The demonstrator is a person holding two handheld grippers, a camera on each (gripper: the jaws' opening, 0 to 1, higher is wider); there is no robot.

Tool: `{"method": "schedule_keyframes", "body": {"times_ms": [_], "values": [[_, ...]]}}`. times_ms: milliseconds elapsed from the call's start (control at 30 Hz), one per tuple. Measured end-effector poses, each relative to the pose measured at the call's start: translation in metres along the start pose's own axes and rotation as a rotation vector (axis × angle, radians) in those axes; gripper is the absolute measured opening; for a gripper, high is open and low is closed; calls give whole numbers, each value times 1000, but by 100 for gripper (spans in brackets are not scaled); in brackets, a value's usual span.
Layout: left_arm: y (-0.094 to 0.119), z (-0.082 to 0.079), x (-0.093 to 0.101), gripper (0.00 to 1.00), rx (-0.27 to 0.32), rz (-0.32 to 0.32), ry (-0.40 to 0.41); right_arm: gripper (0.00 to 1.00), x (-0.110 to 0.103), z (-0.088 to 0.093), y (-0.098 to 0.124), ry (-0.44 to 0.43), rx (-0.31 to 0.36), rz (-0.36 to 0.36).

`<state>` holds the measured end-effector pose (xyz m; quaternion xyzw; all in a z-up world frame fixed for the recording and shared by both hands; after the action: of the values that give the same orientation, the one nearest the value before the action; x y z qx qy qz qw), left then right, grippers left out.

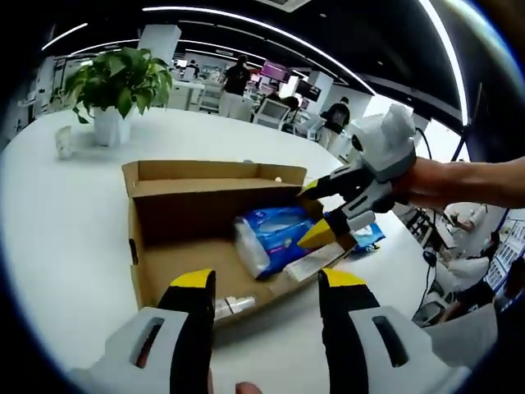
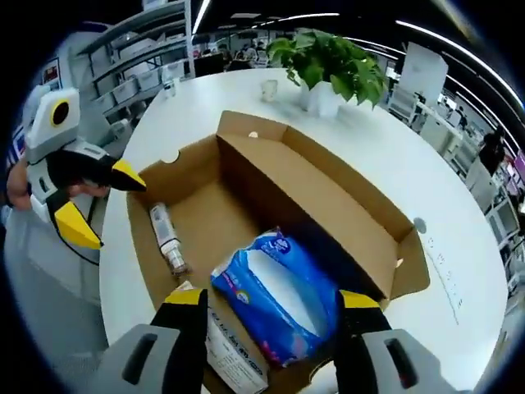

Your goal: Operate the shoe box by opening the lid, removing the specified soft item, and placing it in the target area until the item is outside and the box remains undamaged.

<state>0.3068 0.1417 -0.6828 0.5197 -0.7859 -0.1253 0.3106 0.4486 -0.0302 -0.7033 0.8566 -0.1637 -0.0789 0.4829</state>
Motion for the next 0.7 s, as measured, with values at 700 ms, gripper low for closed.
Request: {"method": "schedule_keyframes", "body": {"times_ms": [700], "values": [[4, 2, -10, 50, 7, 34, 12, 66, 3, -10, -60, 185, -234, -90]]}}
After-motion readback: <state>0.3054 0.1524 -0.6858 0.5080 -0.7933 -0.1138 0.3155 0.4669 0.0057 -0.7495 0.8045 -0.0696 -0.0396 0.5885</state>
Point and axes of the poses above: the point that each gripper's makers call its tool centre point, and the gripper's own axes: y roughly backward along the fingers, x roughly to its right, z roughly out of its underside, the point moved 9 cm from there along y, roughly backward along the fingers, and after that the axes turned 1 degree about -z, right-handed, at the moved point
